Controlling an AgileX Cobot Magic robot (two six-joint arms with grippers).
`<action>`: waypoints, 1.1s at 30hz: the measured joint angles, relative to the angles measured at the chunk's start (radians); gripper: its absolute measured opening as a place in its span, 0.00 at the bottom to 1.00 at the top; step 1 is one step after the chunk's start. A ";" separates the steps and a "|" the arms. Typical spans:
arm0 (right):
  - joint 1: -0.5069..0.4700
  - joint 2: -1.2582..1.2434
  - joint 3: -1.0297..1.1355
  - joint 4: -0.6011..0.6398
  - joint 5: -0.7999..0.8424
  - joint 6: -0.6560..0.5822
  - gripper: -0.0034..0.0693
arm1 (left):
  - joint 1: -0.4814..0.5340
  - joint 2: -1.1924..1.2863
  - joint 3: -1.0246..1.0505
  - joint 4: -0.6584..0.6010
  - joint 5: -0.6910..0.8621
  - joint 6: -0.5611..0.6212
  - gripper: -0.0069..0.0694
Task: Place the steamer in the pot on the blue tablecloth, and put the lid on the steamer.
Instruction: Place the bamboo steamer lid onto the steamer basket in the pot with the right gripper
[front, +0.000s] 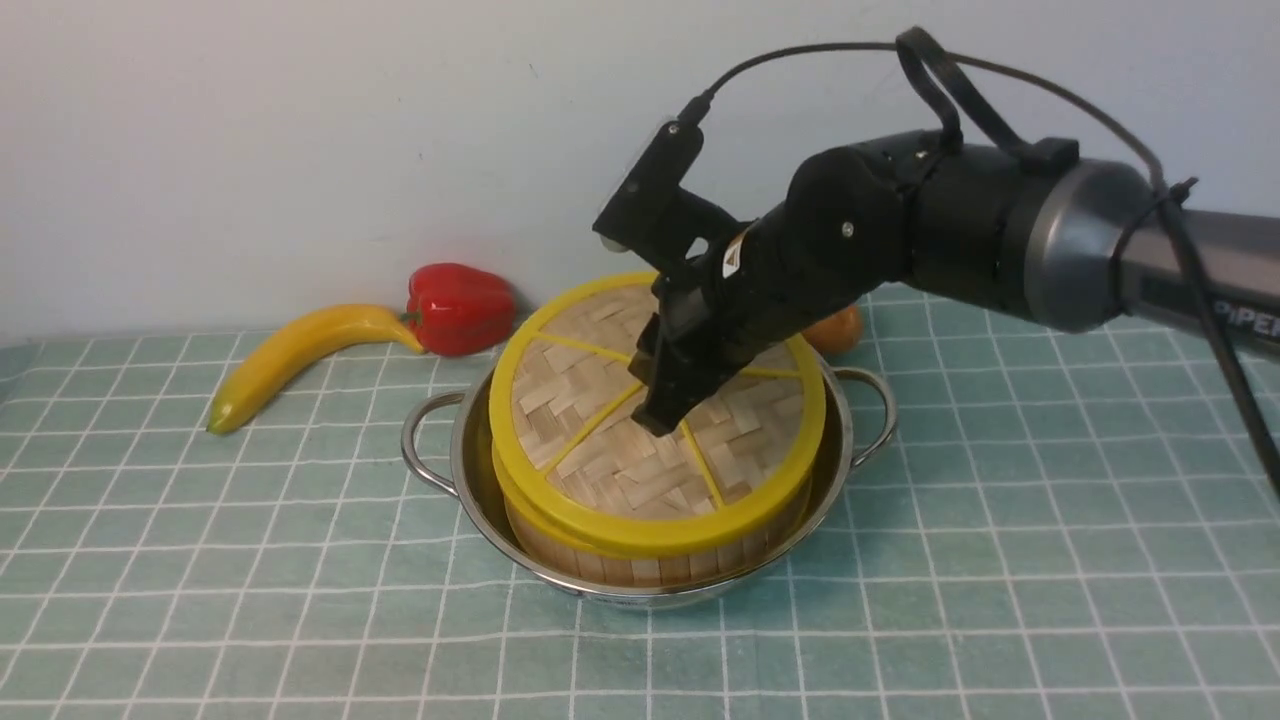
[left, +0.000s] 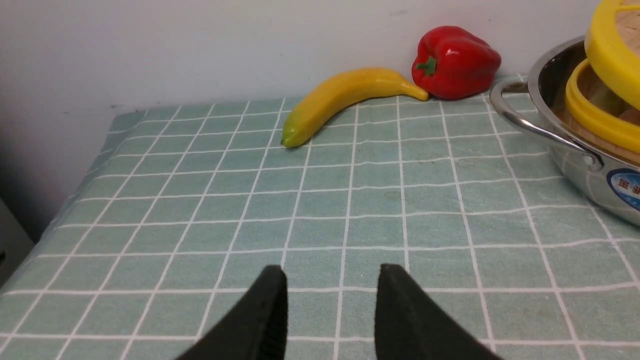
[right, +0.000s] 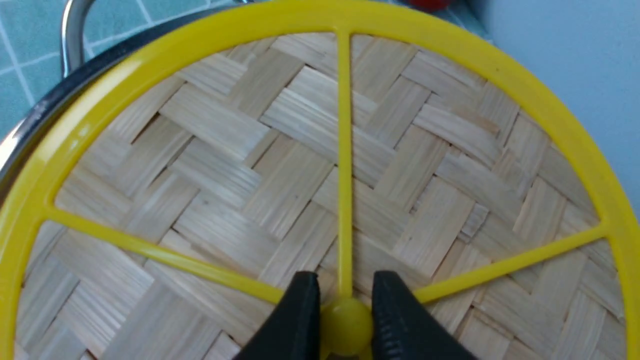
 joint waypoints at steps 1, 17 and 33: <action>0.000 0.000 0.000 0.000 -0.009 -0.004 0.25 | 0.000 0.000 0.000 0.000 0.000 0.000 0.41; 0.000 0.046 -0.001 0.025 -0.049 -0.046 0.25 | 0.000 0.000 0.000 0.001 0.000 0.000 0.41; 0.000 0.051 -0.040 0.035 -0.003 -0.079 0.25 | 0.000 0.000 0.000 0.002 0.000 0.000 0.41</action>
